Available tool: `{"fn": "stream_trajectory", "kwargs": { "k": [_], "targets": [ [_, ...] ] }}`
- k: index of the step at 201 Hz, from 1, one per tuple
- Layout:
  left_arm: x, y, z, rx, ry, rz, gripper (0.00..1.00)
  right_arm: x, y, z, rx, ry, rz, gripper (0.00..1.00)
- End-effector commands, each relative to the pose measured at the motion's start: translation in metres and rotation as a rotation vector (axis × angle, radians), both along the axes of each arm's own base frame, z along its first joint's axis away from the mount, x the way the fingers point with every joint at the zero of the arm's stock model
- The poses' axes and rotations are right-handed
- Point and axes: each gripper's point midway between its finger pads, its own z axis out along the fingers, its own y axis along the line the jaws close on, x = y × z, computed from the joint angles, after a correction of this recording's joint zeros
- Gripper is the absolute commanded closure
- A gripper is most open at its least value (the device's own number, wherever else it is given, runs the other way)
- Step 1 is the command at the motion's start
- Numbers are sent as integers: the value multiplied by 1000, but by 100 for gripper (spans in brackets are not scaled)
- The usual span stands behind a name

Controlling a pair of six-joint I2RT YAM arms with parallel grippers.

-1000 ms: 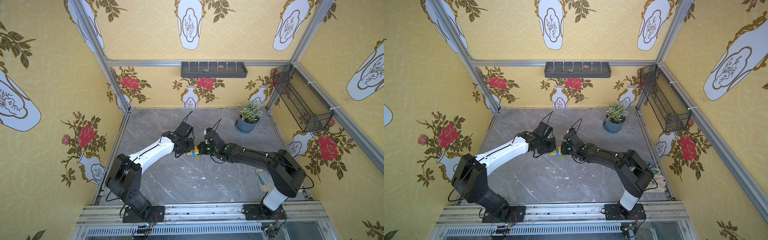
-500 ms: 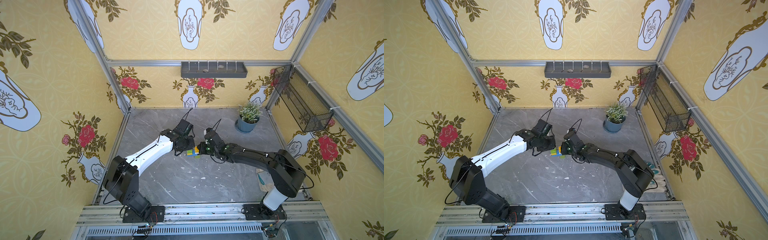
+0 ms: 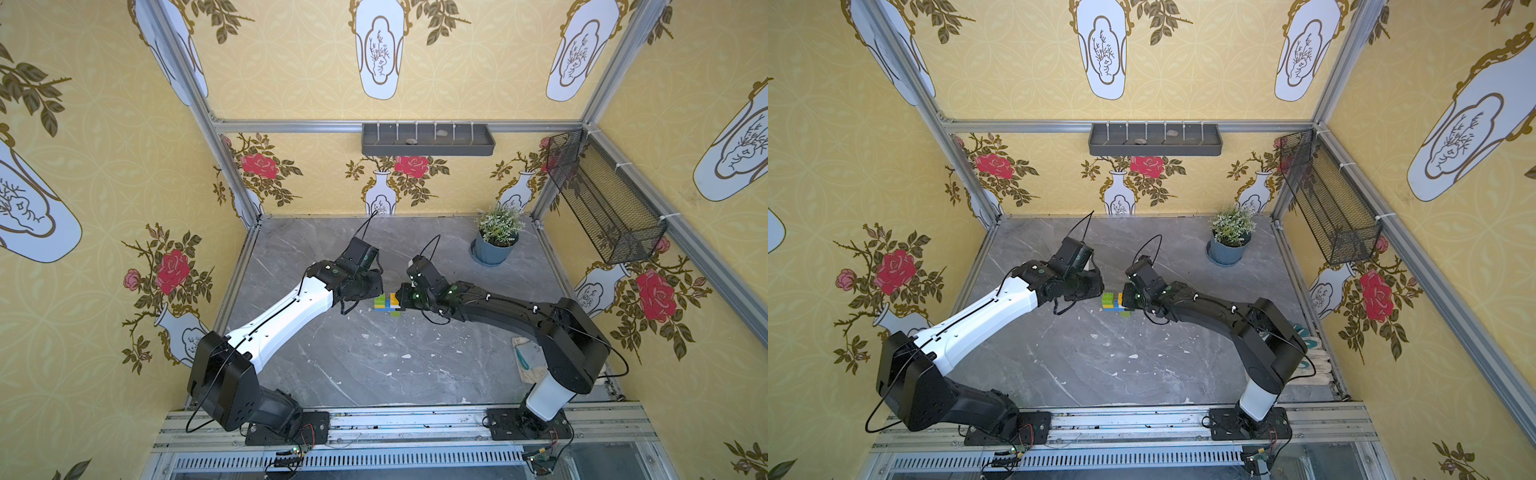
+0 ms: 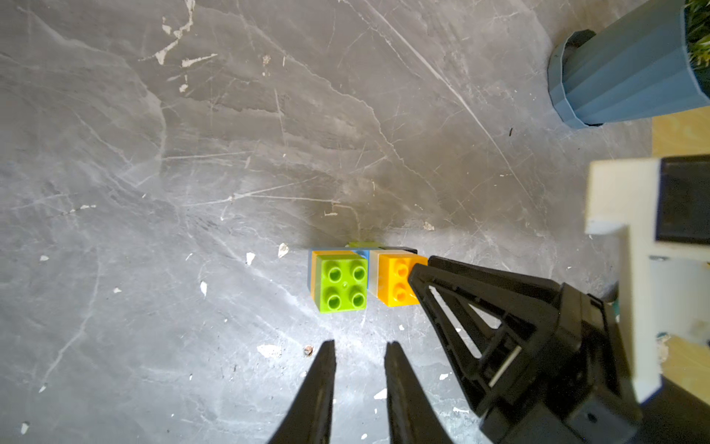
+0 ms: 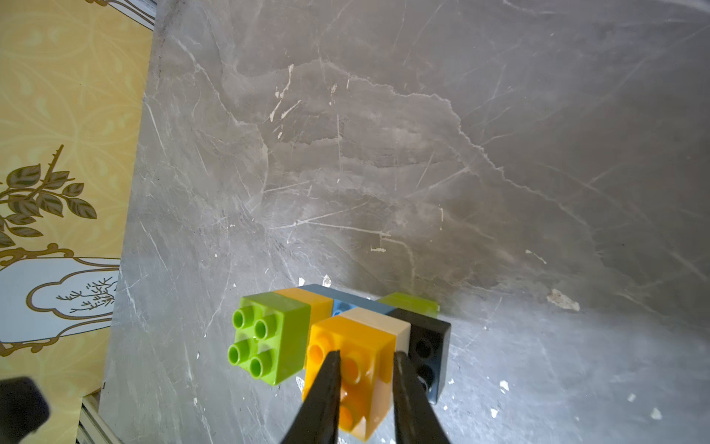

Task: Assemble the number 4 with lego
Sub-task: Adjust the lego brick at the center of the board.

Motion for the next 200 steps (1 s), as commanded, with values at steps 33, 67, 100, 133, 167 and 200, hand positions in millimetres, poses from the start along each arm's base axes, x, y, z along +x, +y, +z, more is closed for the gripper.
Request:
{"fn": "stream_trajectory", "kwargs": {
  "k": [33, 67, 100, 133, 167, 200],
  "targets": [
    [-3, 8, 7, 9, -46, -9, 73, -55, -77, -49, -348, 248, -10, 68],
    [-6, 12, 12, 5, -67, -11, 73, -52, -73, -45, -338, 236, -12, 58],
    [-9, 12, 16, -16, -92, -16, 73, -49, -75, -40, -326, 216, -31, 57],
    [-10, 9, 12, -34, -91, -25, 74, -48, -73, -34, -302, 199, -29, 52],
    [-12, 0, 6, -80, -80, -45, 75, -45, -72, -28, -288, 178, -32, 45],
    [-14, -1, 3, -88, -77, -50, 76, -42, -70, -22, -269, 160, -41, 40]
  ]
}}
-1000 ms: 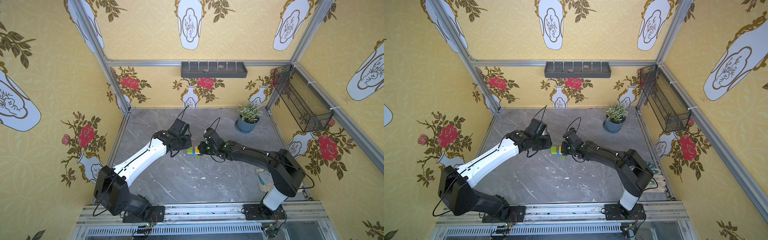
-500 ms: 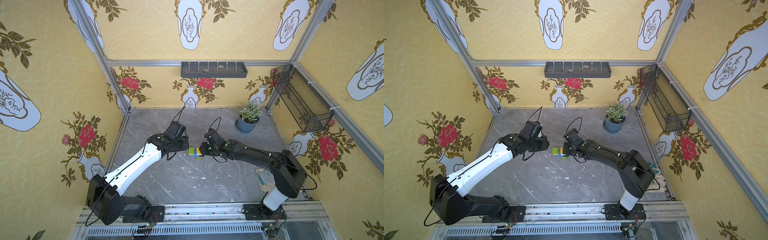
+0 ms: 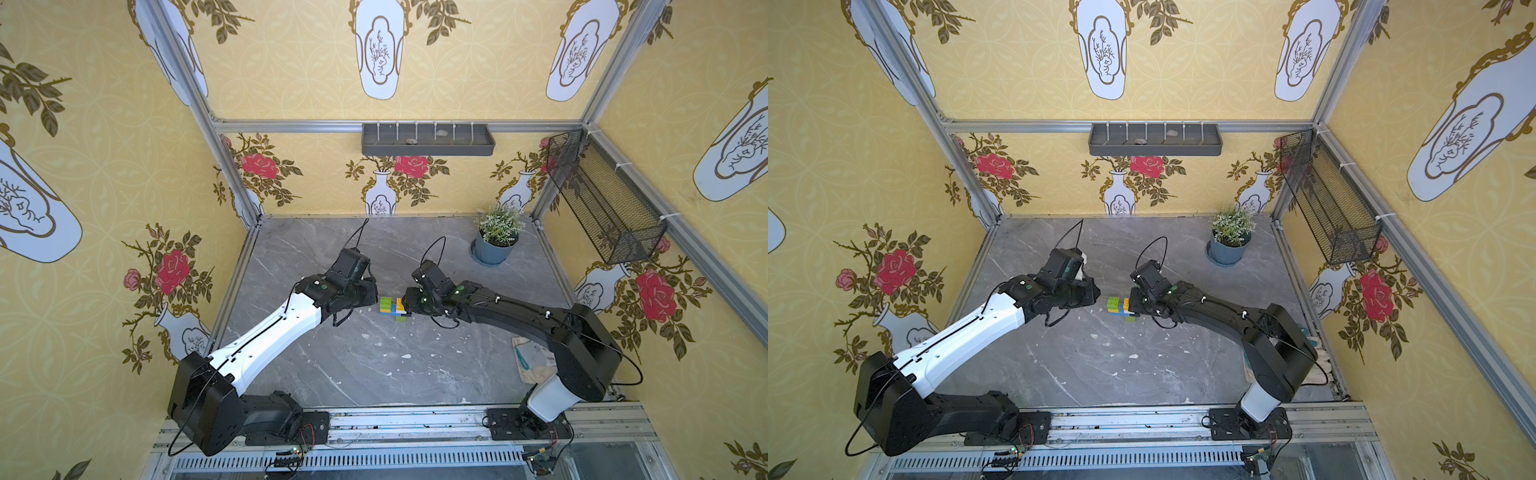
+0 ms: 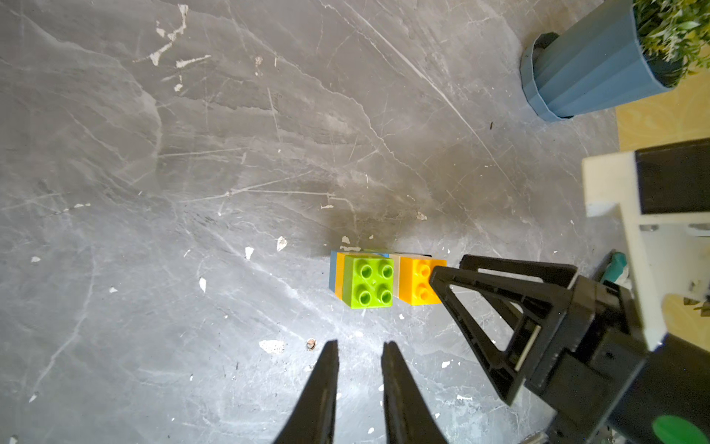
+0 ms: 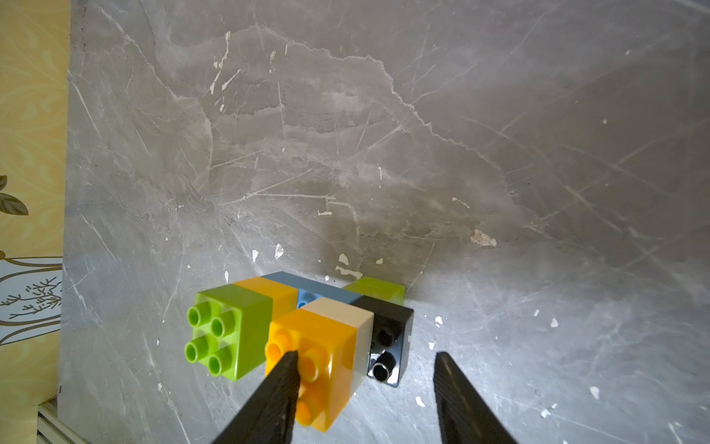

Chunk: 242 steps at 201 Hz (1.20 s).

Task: Assemble the number 4 with lego
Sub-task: Adjust the lego brick at the center of the board.

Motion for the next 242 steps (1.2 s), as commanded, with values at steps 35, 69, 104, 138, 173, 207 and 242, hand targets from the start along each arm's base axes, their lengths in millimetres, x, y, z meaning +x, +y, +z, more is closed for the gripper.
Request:
{"fn": "stream_trajectory", "kwargs": {
  "k": [35, 69, 104, 138, 173, 207, 242],
  "targets": [
    [1, -6, 9, -55, -39, -14, 77, -26, -39, -20, -165, 100, -9, 35],
    [1, -6, 10, -57, -44, -15, 77, -24, -40, -13, -154, 83, -13, 33],
    [0, -7, 4, -56, -32, -18, 77, -23, -38, -16, -164, 91, -6, 33],
    [0, -7, 0, -57, -29, -18, 77, -21, -36, -19, -173, 102, -7, 33],
    [1, -8, -5, -56, -24, -20, 77, -13, -32, -11, -172, 85, -5, 33],
    [1, -10, -9, -63, -15, -25, 78, -9, -29, -5, -165, 69, -1, 33],
    [2, -10, -17, -48, -12, -26, 78, -6, -27, -3, -165, 71, 4, 33]
  ]
}}
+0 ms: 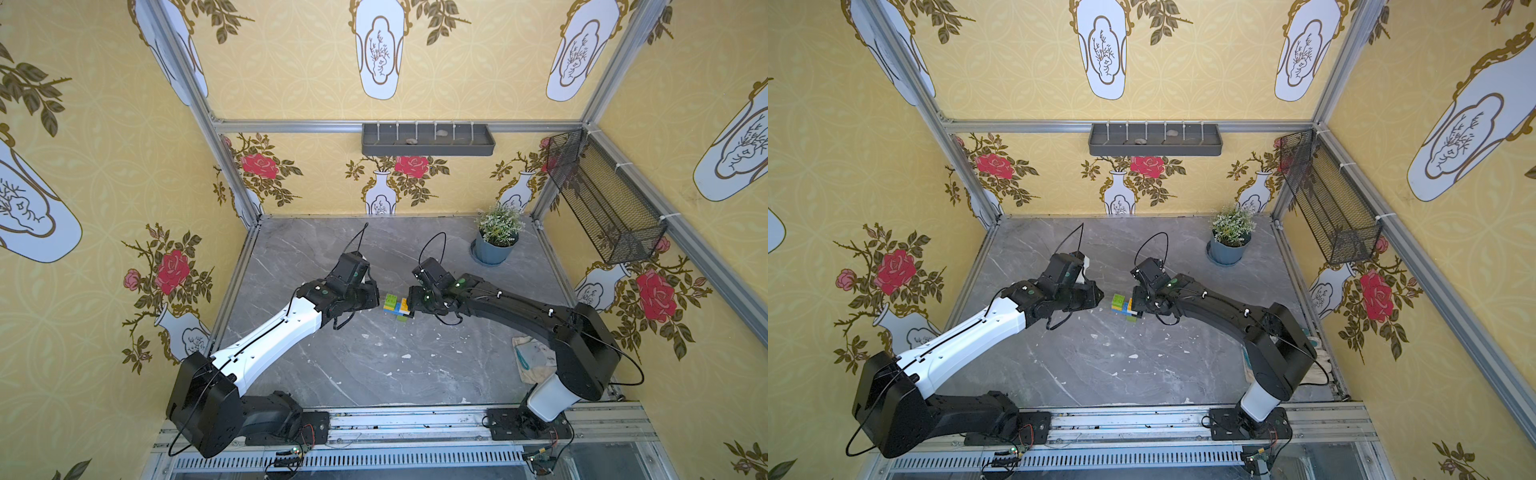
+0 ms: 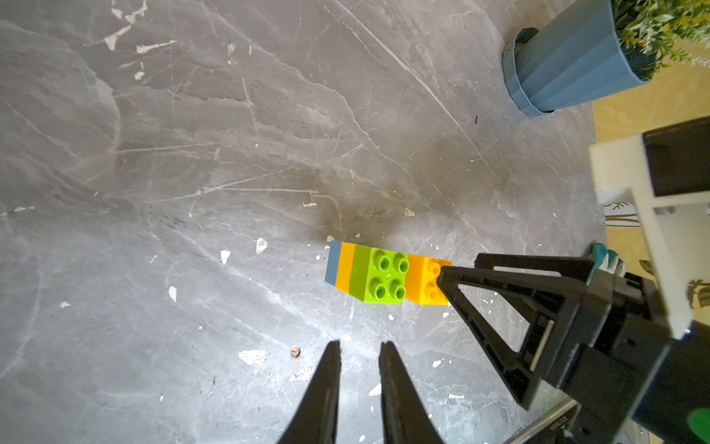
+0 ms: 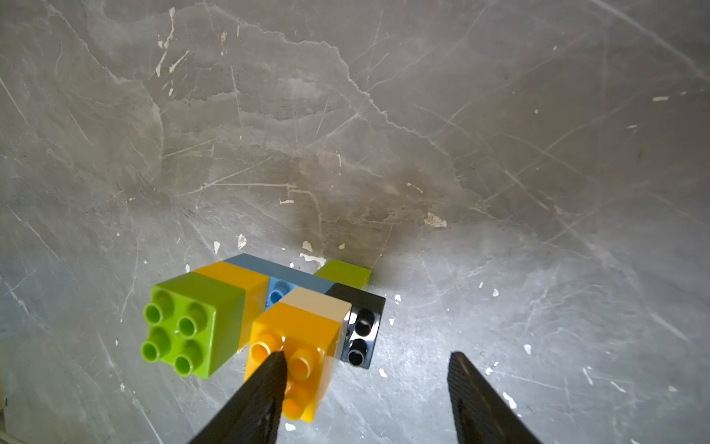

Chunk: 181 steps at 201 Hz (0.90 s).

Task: Assemble the number 4 with lego
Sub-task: Adjust the lego brick at the center of the board.

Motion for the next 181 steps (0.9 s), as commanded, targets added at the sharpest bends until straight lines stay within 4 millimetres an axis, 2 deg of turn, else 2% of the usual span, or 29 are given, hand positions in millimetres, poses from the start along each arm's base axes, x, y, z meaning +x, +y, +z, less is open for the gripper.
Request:
{"fn": "stream_trajectory", "kwargs": {
  "k": [1, 56, 92, 181],
  "targets": [
    [2, -2, -7, 2, -2, -4, 78, -7, -12, -10, -70, 39, 12, 33],
    [5, 0, -18, 14, 3, 4, 78, -5, -4, -15, -85, 52, 47, 38],
    [6, 1, -13, 8, -12, 9, 78, -8, 0, -17, -122, 55, 80, 39],
    [4, 3, -8, 0, -24, 7, 78, -6, 0, -9, -144, 38, 72, 38]
  ]
}}
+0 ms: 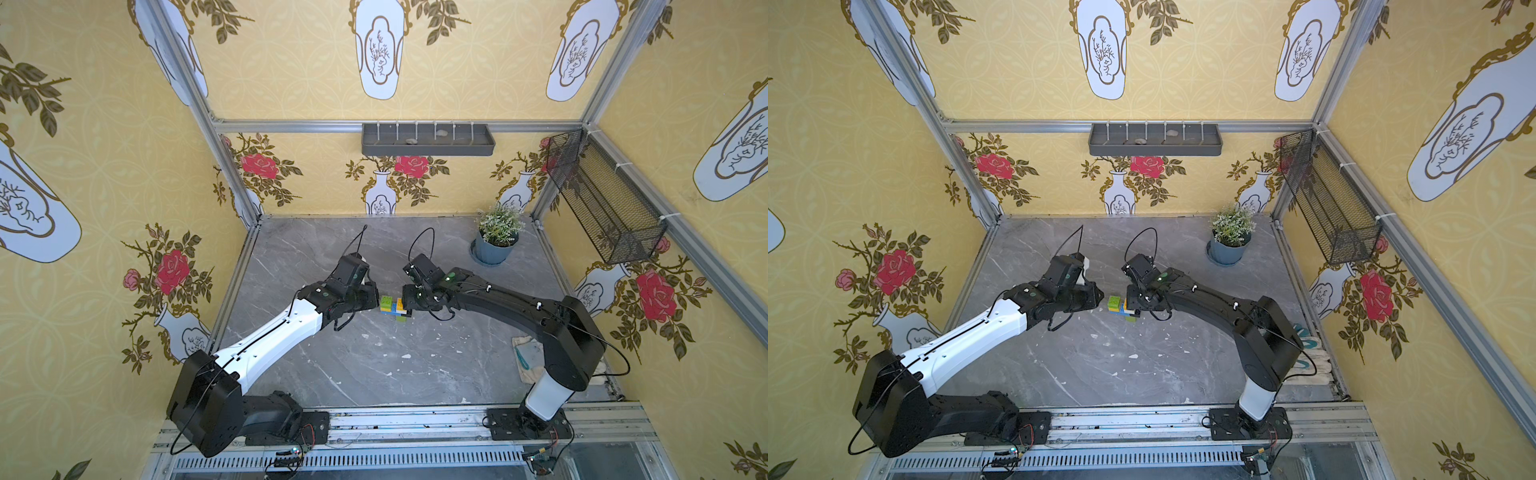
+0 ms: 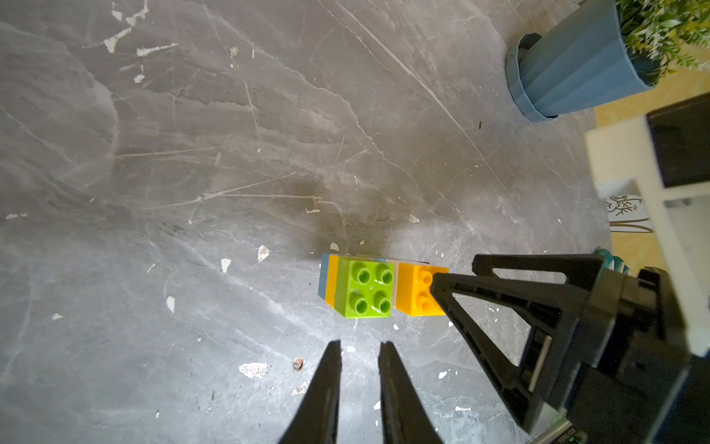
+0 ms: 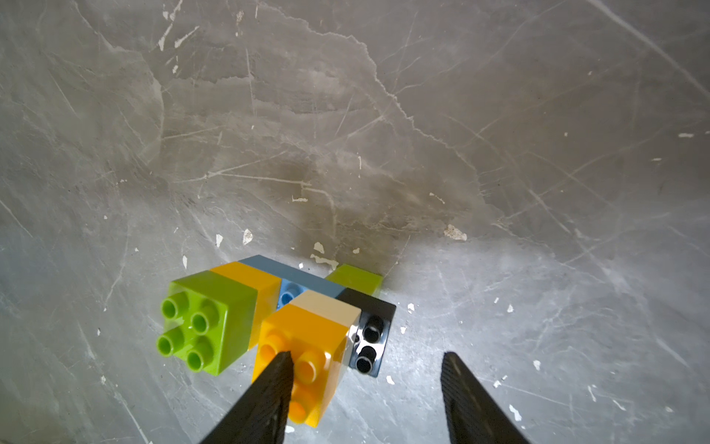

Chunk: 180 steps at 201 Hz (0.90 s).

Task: Assemble the number 4 with lego
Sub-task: Adjust the lego brick at the center of the board.

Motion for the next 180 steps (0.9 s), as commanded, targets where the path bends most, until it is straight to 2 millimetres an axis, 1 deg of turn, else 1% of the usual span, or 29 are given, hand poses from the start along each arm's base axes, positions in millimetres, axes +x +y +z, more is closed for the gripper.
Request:
{"fn": "stream_trajectory", "kwargs": {
  "k": [1, 51, 78, 111, 130, 146, 164, 180],
  "targets": [
    [0, 1, -2, 6, -8, -4, 78, -10, -16, -10, -87, 38, 1, 38],
    [0, 1, -3, 4, -7, -5, 78, -7, -17, -5, -82, 24, -11, 36],
    [-1, 1, -3, 3, -8, -4, 78, -4, -14, 0, -68, 10, -15, 35],
    [-1, 0, -5, 3, -3, -8, 79, -3, -11, 1, -60, 8, -10, 35],
    [-1, 0, -8, 6, 3, -10, 78, -1, -7, 4, -47, 6, -5, 36],
    [-1, -1, -9, 6, 5, -11, 79, 1, -4, 6, -41, 4, 0, 42],
    [-1, 0, -9, 6, 5, -10, 79, 2, -1, 7, -39, 4, 4, 42],
    [-1, 0, -9, 7, 3, -10, 79, 3, 0, 7, -40, 3, 5, 46]
  ]
}}
